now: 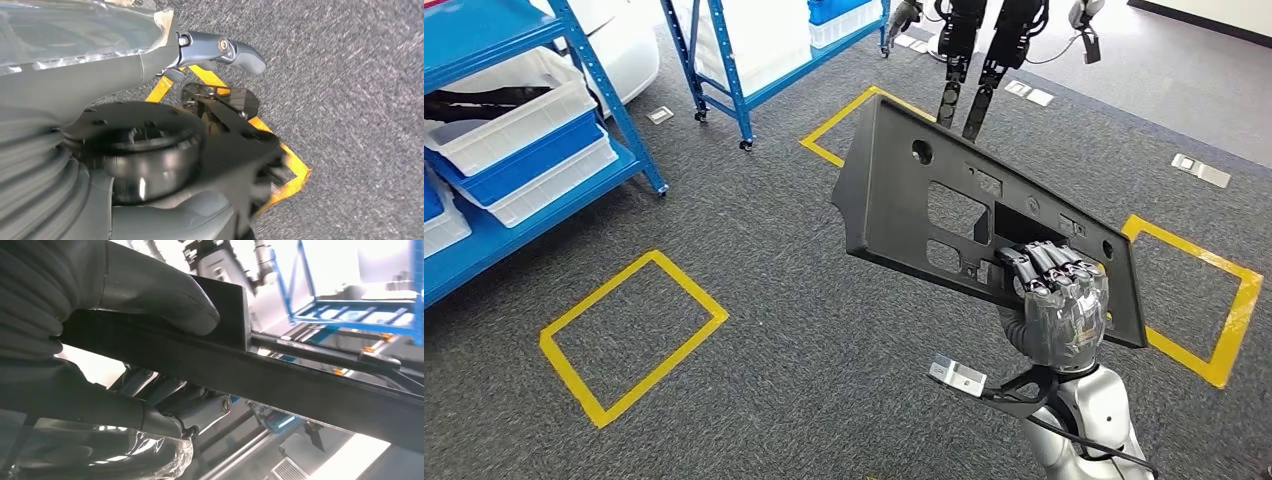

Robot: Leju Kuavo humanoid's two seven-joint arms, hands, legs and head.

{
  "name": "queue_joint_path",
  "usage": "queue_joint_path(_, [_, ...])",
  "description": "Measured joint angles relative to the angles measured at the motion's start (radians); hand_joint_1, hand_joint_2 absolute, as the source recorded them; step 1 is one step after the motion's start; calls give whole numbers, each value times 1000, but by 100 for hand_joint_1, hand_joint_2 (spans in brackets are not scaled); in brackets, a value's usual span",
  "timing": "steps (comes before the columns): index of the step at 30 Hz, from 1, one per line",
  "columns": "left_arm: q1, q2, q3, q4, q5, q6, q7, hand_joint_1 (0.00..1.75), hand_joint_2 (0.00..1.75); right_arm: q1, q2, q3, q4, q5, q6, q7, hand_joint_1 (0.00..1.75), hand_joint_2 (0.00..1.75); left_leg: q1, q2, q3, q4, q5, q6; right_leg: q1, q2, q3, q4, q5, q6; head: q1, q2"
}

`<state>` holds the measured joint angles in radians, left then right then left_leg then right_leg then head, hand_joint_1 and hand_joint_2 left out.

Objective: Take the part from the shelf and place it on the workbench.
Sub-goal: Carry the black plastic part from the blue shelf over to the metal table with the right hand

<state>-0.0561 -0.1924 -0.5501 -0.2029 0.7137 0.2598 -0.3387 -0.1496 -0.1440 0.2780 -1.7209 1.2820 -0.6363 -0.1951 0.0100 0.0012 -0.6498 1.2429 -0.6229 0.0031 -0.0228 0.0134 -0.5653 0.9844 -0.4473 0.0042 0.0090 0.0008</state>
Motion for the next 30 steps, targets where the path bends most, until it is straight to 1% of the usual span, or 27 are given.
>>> queue_joint_path(1, [1,2,-1,0,1,-2,1,0,175,0,-8,0,4,30,0,23,175,175,0,-3,-20,43,-11,-1,1,13,-1,0,1,-1,0,0])
queue_joint_path(2, [3,3,-2,0,2,-5,3,0,175,-2,-20,0,9,56,0,45,175,175,1,-5,-23,50,-2,0,2,27,-2,1,1,-1,-1,0])
queue_joint_path(3, [3,5,-3,0,3,-7,4,0,175,-4,-36,-1,16,75,0,61,175,175,2,-7,-7,15,27,0,1,40,-2,3,1,0,-1,0])
queue_joint_path(4, [3,6,-5,0,4,-8,5,0,175,-8,-52,-3,23,87,0,71,175,175,5,-13,20,-43,64,1,1,52,-2,6,1,0,-1,0])
queue_joint_path(5, [3,8,-6,0,6,-9,6,0,175,-12,-66,-5,28,95,0,77,175,175,8,-24,49,-104,97,2,0,63,-2,9,1,1,-1,0])
queue_joint_path(6, [4,9,-8,0,7,-10,6,0,175,-16,-78,-8,33,103,0,81,175,175,11,-45,74,-157,118,2,1,71,-4,11,1,1,-1,0])
queue_joint_path(8, [5,12,-12,1,9,-14,6,0,175,-27,-104,-15,44,123,0,94,175,175,14,-75,93,-206,126,4,5,89,-15,17,3,10,0,0])
queue_joint_path(9, [5,13,-15,1,10,-17,5,0,175,-31,-122,-20,52,137,0,104,175,175,11,-80,95,-215,124,7,5,99,-23,16,7,18,1,0])
queue_joint_path(10, [5,14,-17,1,12,-19,5,0,175,-35,-143,-24,60,151,0,116,175,175,7,-70,95,-220,126,14,6,111,-30,14,12,28,1,0])
queue_joint_path(11, [5,14,-19,1,14,-20,4,0,175,-36,-165,-28,69,166,0,129,175,175,5,-58,96,-225,131,23,4,110,-36,15,13,35,1,0])
queue_joint_path(12, [5,15,-19,1,16,-23,3,0,175,-39,-188,-32,79,181,0,143,175,175,4,-46,99,-231,136,33,4,92,-45,26,8,40,2,0])
queue_joint_path(13, [5,16,-20,1,19,-25,3,0,175,-43,-210,-35,90,195,0,156,175,175,5,-33,101,-237,141,42,5,65,-61,55,-6,41,4,0])
queue_joint_path(14, [6,17,-21,1,21,-28,2,0,175,-49,-229,-37,102,206,0,168,175,175,5,-20,101,-241,143,48,5,33,-87,106,-30,40,6,0])
queue_joint_path(15, [7,18,-22,1,22,-30,2,0,175,-54,-246,-38,114,213,0,177,175,175,3,-7,101,-242,143,51,7,12,-120,173,-58,39,8,0])
queue_joint_path(17, [9,20,-24,1,25,-33,2,0,175,-57,-273,-39,138,221,0,186,175,175,0,23,99,-242,143,53,4,0,-178,293,-98,44,10,0])
queue_joint_path(18, [10,20,-24,1,26,-34,2,0,175,-57,-283,-39,147,223,0,187,175,175,-1,37,99,-242,142,53,2,-2,-182,306,-99,51,10,0])
queue_joint_path(19, [9,21,-24,2,27,-34,2,0,175,-57,-292,-39,155,224,0,188,175,175,-1,51,99,-242,142,53,-1,-8,-164,276,-85,60,10,0])
queue_joint_path(20, [9,21,-25,2,27,-35,2,0,175,-58,-300,-39,161,225,0,188,175,175,-1,64,100,-241,140,51,-5,-20,-126,209,-61,69,10,0])
queue_joint_path(22, [8,22,-26,2,27,-35,1,0,175,-60,-311,-39,168,226,0,189,175,175,-6,85,105,-240,135,43,-3,-74,-45,66,-17,75,12,0])
queue_joint_path(23, [8,23,-26,2,27,-36,1,0,175,-62,-315,-39,171,226,0,190,175,175,-11,95,108,-239,131,38,0,-91,-23,26,-5,71,10,0])
queue_joint_path(24, [8,25,-27,2,27,-36,1,0,175,-63,-318,-39,174,227,0,191,175,175,-14,105,110,-239,128,33,5,-98,-16,10,1,63,10,0])
queue_joint_path(25, [8,25,-27,2,27,-36,1,0,175,-63,-321,-39,177,228,0,193,175,175,-16,116,113,-240,126,29,9,-86,-18,11,4,57,8,0])
queue_joint_path(26, [7,26,-28,1,28,-36,0,0,175,-64,-325,-39,180,231,0,196,175,175,-15,125,114,-239,124,25,5,-70,-21,11,7,49,6,0])
queue_joint_path(27, [7,26,-29,1,28,-36,0,0,175,-65,-330,-39,183,235,0,201,175,175,-12,116,112,-233,115,21,1,-58,-23,10,9,43,5,0])
queue_joint_path(28, [7,26,-30,1,29,-37,0,0,175,-68,-336,-39,188,239,0,207,175,175,-9,94,104,-209,96,17,-3,-45,-23,10,12,34,4,0])
queue_joint_path(29, [7,26,-31,1,30,-37,0,0,175,-73,-342,-38,195,243,0,214,175,175,-5,62,85,-163,66,13,-8,-33,-23,9,14,25,2,0])
queue_joint_path(30, [8,27,-32,1,32,-38,0,0,175,-78,-347,-37,203,245,0,221,175,175,-4,28,56,-96,29,12,-6,-22,-24,9,15,19,0,0])
